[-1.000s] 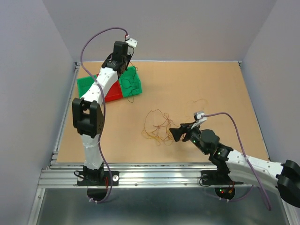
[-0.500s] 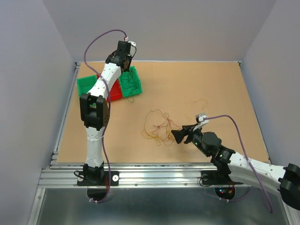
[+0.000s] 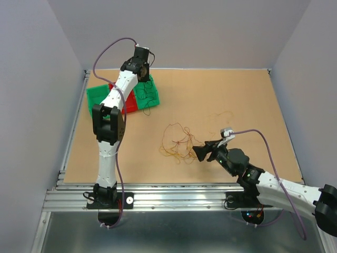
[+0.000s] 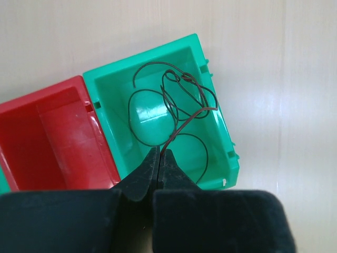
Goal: Untangle the cables
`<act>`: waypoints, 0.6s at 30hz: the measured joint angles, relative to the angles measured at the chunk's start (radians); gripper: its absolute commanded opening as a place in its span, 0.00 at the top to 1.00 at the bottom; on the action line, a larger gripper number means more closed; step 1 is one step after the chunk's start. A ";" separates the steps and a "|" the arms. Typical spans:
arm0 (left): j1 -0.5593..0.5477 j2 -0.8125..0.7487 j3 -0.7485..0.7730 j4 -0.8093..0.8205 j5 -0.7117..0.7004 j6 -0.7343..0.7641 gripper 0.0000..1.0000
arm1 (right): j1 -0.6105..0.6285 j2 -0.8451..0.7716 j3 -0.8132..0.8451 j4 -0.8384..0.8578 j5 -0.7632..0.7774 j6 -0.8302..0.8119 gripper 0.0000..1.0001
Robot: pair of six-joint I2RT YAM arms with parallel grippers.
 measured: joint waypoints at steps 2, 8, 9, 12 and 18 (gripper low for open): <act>-0.002 0.000 -0.016 -0.001 0.000 -0.036 1.00 | 0.000 -0.005 0.000 0.000 0.000 0.001 0.20; -0.005 0.003 -0.077 0.028 -0.008 -0.090 1.00 | 0.000 -0.021 -0.009 0.000 0.000 0.007 0.20; -0.005 0.006 -0.087 0.034 -0.010 -0.089 1.00 | 0.000 -0.025 -0.013 -0.001 0.000 0.008 0.20; -0.005 0.027 -0.121 0.050 -0.033 -0.076 1.00 | 0.000 -0.033 -0.018 -0.005 0.000 0.009 0.20; -0.003 0.064 -0.206 0.107 -0.053 -0.026 0.89 | 0.000 -0.037 -0.027 -0.009 -0.007 0.015 0.20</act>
